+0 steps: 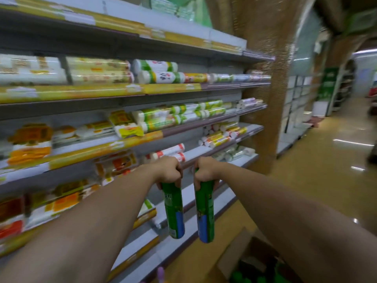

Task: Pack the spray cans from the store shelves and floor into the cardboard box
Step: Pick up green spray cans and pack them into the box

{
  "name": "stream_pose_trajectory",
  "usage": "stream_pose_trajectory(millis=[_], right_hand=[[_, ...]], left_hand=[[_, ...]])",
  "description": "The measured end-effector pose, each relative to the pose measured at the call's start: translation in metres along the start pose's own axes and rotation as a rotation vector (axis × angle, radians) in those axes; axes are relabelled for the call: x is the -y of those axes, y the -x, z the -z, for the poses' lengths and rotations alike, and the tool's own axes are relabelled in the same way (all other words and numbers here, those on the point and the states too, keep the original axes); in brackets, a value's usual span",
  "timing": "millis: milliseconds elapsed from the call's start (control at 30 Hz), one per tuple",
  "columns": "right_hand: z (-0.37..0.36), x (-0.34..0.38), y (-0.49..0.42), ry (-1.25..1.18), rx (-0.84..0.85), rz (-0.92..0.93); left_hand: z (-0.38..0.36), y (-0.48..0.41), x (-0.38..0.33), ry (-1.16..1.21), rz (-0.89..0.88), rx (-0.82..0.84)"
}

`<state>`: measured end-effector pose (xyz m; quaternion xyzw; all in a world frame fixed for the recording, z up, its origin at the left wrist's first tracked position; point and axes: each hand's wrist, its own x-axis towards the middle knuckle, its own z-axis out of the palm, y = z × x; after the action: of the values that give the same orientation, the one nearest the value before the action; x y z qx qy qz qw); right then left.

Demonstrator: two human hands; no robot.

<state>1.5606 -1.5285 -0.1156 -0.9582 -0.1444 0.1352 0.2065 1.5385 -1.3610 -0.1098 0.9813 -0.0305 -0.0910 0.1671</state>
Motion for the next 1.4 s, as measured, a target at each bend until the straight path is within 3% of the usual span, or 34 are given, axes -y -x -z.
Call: stream_pose_trajectory(millis=[567,1133,1400], right_hand=[[0.075,-0.177,-0.035,-0.033,-0.037,-0.230],[0.053,-0.297,-0.139,-0.211,0.003,-0.635],[0.003,-0.359,-0.193,-0.269,-0.008,-0.770]], left_hand=[[-0.046,-0.145,-0.150,-0.002,-0.207,0.107],[-0.133,-0.336,-0.207,-0.171,-0.458,0.379],[-0.207,-0.409,-0.203,-0.158,-0.496,0.497]])
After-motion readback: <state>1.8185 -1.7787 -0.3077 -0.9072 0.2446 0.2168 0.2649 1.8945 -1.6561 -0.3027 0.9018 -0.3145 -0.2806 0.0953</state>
